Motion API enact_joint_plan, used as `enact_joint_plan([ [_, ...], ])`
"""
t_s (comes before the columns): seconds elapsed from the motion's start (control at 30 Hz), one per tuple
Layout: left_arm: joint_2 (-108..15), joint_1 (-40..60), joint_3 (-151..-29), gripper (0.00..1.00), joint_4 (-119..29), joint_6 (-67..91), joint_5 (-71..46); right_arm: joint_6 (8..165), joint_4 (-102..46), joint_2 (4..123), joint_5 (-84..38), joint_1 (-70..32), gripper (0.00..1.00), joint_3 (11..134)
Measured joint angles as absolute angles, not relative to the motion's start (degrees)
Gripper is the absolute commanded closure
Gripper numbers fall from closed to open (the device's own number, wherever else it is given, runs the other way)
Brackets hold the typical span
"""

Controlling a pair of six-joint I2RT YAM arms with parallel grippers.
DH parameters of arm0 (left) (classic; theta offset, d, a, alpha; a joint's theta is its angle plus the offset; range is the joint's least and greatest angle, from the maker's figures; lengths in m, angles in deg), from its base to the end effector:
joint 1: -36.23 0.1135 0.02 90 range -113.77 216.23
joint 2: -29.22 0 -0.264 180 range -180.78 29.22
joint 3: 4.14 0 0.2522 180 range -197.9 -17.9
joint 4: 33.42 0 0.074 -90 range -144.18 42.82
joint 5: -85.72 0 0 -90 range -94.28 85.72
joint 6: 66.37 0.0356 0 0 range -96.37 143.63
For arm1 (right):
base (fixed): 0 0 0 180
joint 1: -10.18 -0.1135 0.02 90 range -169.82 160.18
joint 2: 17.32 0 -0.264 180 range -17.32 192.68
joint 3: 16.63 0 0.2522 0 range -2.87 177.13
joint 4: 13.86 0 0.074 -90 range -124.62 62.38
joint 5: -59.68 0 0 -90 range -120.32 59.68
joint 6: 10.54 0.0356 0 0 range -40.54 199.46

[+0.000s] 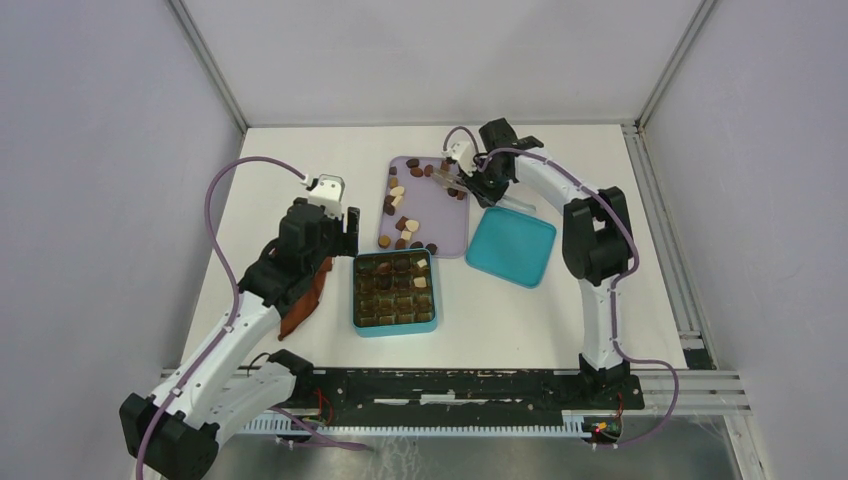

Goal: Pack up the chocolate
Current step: Pick up the fake chocolate from the plate, then place the fake chocolate in the packing box.

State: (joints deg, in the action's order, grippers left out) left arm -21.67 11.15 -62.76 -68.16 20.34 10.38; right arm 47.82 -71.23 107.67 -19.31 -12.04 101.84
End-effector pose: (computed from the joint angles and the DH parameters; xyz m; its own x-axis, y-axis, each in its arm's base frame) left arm 0.1850 -0.0766 0.3030 -0.4225 0.1364 -0.8961 0.1819 0.9813 0.0636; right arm 0.4324 0.1840 0.2033 -0.4722 -0.7491 -0.4646 -0.8183 0.5684 -0.0849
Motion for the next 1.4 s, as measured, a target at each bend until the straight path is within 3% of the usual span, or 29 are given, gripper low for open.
enact_joint_plan([
  [0.63,-18.2,11.2,-62.7,0.20,-68.1,20.3,13.8,46.9,-67.3,79.9,1.9,-13.0,1.00,75.3],
  [0.87,-15.2,11.2,-61.9,0.10,-68.1,20.3,21.2,42.2,-66.1,70.6,10.6,-19.8,1.00,66.3],
  [1.4,-13.0,11.4,-61.3,0.10,-68.1,20.3,28.2,42.2,-66.2,83.1,3.6,-35.5,0.99,72.1],
])
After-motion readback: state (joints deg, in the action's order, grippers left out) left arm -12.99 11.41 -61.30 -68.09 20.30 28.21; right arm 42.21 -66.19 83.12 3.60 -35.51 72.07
